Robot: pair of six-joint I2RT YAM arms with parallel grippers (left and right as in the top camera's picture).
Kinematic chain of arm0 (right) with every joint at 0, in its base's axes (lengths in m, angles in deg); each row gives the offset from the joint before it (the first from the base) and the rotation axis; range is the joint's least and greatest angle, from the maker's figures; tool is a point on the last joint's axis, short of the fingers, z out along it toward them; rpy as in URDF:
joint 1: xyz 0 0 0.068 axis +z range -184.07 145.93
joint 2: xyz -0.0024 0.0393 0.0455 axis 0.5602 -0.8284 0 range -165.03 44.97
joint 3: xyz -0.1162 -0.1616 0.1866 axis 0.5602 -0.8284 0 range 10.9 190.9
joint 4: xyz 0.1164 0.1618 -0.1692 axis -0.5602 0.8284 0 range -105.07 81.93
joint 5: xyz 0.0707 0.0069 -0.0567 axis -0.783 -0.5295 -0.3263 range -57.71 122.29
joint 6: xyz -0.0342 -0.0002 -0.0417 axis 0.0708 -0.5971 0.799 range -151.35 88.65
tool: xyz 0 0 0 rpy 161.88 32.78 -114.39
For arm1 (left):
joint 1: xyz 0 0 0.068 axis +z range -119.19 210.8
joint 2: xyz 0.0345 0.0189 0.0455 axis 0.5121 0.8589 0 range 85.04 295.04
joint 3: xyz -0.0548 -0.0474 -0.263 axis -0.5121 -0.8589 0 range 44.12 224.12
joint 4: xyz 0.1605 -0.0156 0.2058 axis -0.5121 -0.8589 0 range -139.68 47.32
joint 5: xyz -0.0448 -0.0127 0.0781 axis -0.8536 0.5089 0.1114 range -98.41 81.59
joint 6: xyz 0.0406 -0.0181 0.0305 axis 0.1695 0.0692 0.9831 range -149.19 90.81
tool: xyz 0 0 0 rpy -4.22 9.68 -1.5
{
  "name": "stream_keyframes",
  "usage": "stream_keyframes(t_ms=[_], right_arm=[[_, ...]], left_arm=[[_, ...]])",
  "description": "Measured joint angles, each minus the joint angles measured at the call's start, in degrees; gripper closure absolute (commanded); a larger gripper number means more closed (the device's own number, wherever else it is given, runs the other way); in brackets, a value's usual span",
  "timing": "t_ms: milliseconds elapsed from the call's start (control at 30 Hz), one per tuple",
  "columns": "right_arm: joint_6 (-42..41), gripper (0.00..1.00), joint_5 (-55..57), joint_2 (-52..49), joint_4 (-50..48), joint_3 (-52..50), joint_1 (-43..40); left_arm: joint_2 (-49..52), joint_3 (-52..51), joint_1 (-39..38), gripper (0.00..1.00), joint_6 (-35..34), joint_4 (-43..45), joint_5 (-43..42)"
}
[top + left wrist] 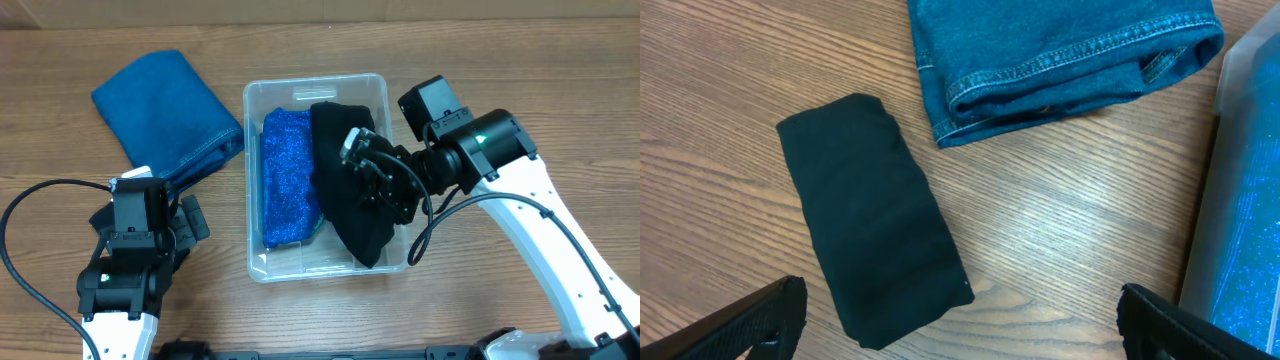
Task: Pack container
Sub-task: 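Place the second black cloth on top of the first, press down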
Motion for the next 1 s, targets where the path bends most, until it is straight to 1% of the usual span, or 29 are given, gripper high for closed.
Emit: stream_keyframes(t_ms=[133,300,433,467,533,633,700,733,767,800,833,867,933,967,1000], right_arm=[[2.16,0.96,-0.17,-2.51,-0.28,0.04,1.22],[8.61,0.96,0.79,-6.56,2.12,0.07,10.14],[9.73,0.96,2.60,-10.23,1.79,0.26,10.08],[9.79,0.94,3.23,-11.74,2.08,0.46,9.73],[9.68,0.93,5.09,-15.34,2.27,0.59,8.44],[6.21,0.82,10.23,-20.13,0.02,0.63,6.19],[1.79,0.66,15.28,-21.31,-3.34,0.63,4.79],[-0.13,0.61,17.55,-21.33,-4.39,0.63,4.17],[-3.80,0.55,19.98,-21.33,-5.57,0.68,3.45],[-5.25,0.49,21.53,-21.33,-6.03,0.68,2.97],[-6.73,0.35,22.36,-21.33,-6.16,0.68,2.78],[-7.78,0.29,22.80,-21.33,-6.60,0.79,2.71],[-9.07,0.28,23.34,-21.33,-7.28,0.85,3.23],[-10.21,0.23,24.02,-21.33,-7.45,0.92,3.80],[-10.69,0.22,24.50,-21.33,-7.48,0.92,4.20]], left_arm=[[0.00,0.00,0.00,0.00,0.00,-0.02,0.00],[0.00,0.00,0.00,0.00,0.00,-0.02,0.00],[0.00,0.00,0.00,0.00,0.00,-0.02,0.00],[0.00,0.00,0.00,0.00,0.00,0.00,0.00],[0.00,0.00,0.00,0.00,0.00,-0.02,0.00],[0.00,0.00,0.00,0.00,0.00,-0.02,0.00],[0.00,0.00,0.00,0.00,0.00,-0.02,-0.02],[0.00,0.00,0.00,0.00,0.00,-0.02,-0.02],[0.00,0.00,0.00,0.00,0.00,-0.02,-0.02],[0.00,0.00,0.00,0.00,0.00,-0.02,-0.02],[0.00,0.00,0.00,0.00,0.00,-0.02,0.00],[0.00,0.00,0.00,0.00,0.00,-0.02,-0.02],[0.00,0.00,0.00,0.00,0.00,-0.02,0.00],[0.00,0.00,0.00,0.00,0.00,-0.02,0.00],[0.00,0.00,0.00,0.00,0.00,-0.02,0.00]])
